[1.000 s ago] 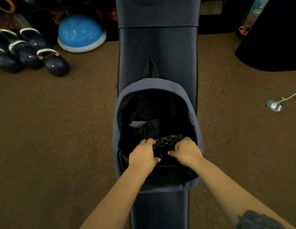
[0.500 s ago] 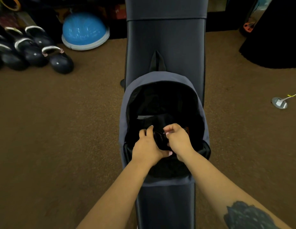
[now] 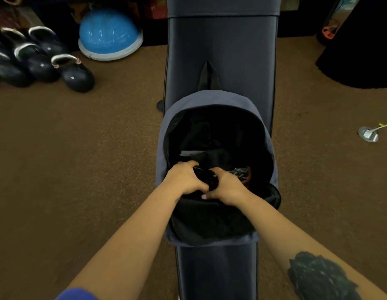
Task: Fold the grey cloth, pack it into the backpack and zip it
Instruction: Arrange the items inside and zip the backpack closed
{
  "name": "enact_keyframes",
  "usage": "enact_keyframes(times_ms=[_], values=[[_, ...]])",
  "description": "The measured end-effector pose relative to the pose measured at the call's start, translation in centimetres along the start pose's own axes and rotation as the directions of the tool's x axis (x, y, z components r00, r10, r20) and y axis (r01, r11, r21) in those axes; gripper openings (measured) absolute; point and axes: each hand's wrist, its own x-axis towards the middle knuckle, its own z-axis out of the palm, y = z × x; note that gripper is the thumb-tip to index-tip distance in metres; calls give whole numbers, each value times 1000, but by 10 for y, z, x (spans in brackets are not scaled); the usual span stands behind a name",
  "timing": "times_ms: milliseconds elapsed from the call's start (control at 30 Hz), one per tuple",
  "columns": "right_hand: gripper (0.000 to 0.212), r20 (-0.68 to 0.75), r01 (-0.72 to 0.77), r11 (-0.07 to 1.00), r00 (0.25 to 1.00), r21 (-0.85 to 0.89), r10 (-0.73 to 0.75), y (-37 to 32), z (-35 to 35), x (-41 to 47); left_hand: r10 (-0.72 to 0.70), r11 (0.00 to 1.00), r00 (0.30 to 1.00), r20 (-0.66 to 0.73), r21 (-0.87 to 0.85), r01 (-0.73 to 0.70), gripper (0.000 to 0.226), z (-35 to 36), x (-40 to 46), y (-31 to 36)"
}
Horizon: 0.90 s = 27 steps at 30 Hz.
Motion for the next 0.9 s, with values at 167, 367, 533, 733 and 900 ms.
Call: enact_keyframes(times_ms=[167,367,533,733,900], values=[[73,-82,-53,996,995,67,59,-2,1,13,-106,951,985,-139,-302,59,94,7,6,-4],[59,-64,-69,998,996,7,69,-5,-2,21,-163,878,975,-154,-472,72,87,11,3,-6],[46,-77,-53,952,997,-302,31,9,-18,21,-163,861,975,-153,-504,65,93,15,6,-9],[47,-146,-23,708,983,-706,-113,24,-20,24,-143,890,974,-176,-453,49,100,24,10,-15],[52,-106,-11,690,990,-724,-96,26,-22,31,-139,922,966,-220,-386,45,98,26,11,-13]])
